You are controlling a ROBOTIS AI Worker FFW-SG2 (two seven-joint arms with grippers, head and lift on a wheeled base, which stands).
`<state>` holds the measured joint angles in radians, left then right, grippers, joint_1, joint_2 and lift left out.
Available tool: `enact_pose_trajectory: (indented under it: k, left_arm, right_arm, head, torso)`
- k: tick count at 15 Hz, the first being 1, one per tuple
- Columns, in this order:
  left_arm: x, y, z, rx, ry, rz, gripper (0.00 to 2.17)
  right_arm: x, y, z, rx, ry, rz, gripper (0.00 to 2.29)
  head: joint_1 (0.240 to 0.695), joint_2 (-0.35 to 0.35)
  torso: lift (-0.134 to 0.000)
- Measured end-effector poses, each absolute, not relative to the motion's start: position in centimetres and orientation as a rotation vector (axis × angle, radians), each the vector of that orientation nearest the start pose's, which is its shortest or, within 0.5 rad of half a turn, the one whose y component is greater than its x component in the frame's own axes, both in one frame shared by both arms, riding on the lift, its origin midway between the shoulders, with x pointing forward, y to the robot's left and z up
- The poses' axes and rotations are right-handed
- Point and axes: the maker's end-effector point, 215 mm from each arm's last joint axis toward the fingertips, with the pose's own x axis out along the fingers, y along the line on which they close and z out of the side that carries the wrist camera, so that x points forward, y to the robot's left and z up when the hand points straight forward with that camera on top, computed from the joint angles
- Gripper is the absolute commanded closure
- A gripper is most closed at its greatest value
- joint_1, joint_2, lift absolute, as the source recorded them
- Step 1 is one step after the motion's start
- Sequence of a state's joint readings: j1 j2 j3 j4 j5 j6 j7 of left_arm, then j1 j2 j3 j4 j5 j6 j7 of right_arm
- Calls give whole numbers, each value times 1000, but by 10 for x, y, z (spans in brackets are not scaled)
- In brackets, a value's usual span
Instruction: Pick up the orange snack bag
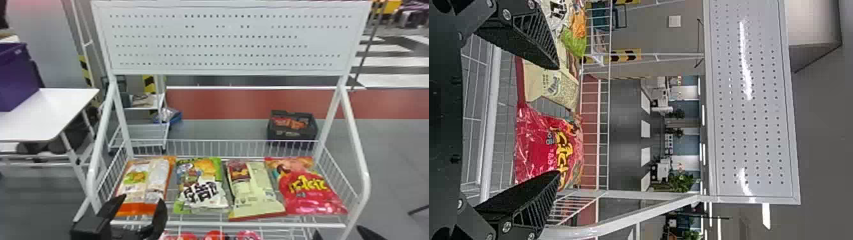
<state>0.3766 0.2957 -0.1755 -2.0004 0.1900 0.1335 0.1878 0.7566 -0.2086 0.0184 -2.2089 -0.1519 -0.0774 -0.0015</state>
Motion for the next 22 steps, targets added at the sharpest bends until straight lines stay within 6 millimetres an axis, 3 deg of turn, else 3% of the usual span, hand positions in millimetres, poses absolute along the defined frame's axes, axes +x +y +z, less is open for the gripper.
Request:
enact_pose_trajectory:
  k: [6, 11, 17, 19, 22]
  left_arm:
    - [520, 211, -390, 88, 224, -43, 157]
    - [539, 212, -409, 87, 284, -26, 157]
    - [556, 232, -431, 105, 354, 6, 218]
    - [557, 237, -434, 97, 364, 11, 431]
    - [557, 242, -435, 88, 369, 17, 917]
  right_arm:
    - [373, -219, -333, 10, 57, 135, 144]
    - [374, -219, -334, 8, 57, 131, 144]
    - [374, -218, -334, 8, 56, 131, 144]
    - [374, -218, -334, 8, 56, 132, 144]
    - [375, -216, -334, 10, 55, 134, 144]
  head:
    - [499, 0]
    - [499, 0]
    - [499, 0]
    - [499, 0]
    - [499, 0]
  torso:
    - [0]
    - [0]
    - [0]
    - [0]
    - [0]
